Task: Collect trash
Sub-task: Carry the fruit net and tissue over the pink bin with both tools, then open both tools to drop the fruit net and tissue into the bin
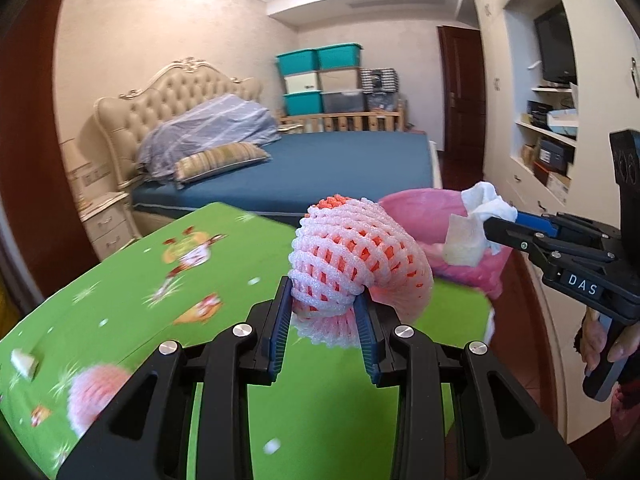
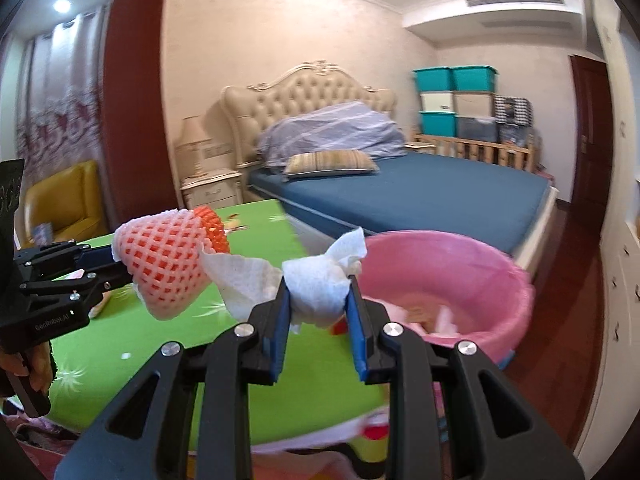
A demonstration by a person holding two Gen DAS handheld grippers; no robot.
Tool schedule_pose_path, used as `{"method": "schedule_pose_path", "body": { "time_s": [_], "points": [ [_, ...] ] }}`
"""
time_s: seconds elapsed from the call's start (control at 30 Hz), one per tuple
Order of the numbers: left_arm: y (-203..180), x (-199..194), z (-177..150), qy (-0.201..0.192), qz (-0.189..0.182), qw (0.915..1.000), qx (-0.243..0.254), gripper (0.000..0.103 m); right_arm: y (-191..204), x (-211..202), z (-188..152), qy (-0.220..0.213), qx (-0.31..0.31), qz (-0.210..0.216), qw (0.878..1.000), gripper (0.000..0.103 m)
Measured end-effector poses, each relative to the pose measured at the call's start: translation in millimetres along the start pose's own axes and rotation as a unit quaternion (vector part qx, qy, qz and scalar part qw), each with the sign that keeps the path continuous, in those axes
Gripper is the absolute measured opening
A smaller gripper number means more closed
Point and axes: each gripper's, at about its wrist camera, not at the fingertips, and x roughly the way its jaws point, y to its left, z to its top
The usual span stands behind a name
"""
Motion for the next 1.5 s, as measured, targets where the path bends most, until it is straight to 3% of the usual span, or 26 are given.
{"method": "schedule_pose_path", "body": {
  "time_s": [0.43, 0.77, 0.87, 0.93, 0.97, 1.0, 1.07, 1.13, 1.3, 1.5],
  "points": [
    [-69.0, 86.2, 73.4, -0.005, -0.091, 0.9958, 0.006, 0.031, -100.7, 14.2, 12.7, 0.0, 0.02, -0.09, 0.996, 0.026],
    [-96.0, 141.8, 103.6, 0.009, -0.093, 0.9953, 0.023, 0.031, -116.9, 53.9, 19.5, 0.024, 0.013, -0.111, 0.993, 0.027],
    [-100.1, 154.4, 110.8, 0.012, -0.09, 0.9956, 0.024, 0.032, -116.1, 66.5, 18.6, 0.03, 0.008, -0.114, 0.993, 0.031],
    [-102.3, 161.2, 117.0, 0.011, -0.086, 0.9958, 0.028, 0.032, -119.5, 71.1, 21.3, 0.029, 0.005, -0.112, 0.993, 0.045],
    [-103.2, 164.8, 120.8, 0.011, -0.088, 0.9956, 0.03, 0.035, -117.8, 74.7, 22.1, 0.03, 0.004, -0.111, 0.993, 0.064],
    [-102.7, 166.8, 123.0, 0.013, -0.089, 0.9955, 0.03, 0.038, -118.9, 77.4, 23.1, 0.029, 0.004, -0.113, 0.993, 0.069],
    [-98.3, 169.7, 128.9, 0.013, -0.09, 0.9957, 0.022, 0.072, -118.7, 75.0, 25.8, 0.024, 0.002, -0.111, 0.993, 0.069],
    [-87.5, 160.7, 131.5, -0.012, -0.081, 0.9966, 0.007, 0.083, -119.5, 70.8, 27.0, 0.02, 0.004, -0.117, 0.993, 0.069],
    [-56.4, 133.9, 126.9, -0.038, -0.042, 0.9984, 0.0, 0.088, -118.1, 38.1, 22.1, 0.001, 0.017, -0.117, 0.993, 0.071],
    [3.4, 66.8, 95.4, -0.057, 0.035, 0.9975, -0.021, 0.094, -89.6, 0.6, 15.5, -0.018, 0.024, -0.097, 0.995, 0.072]
  ]
}}
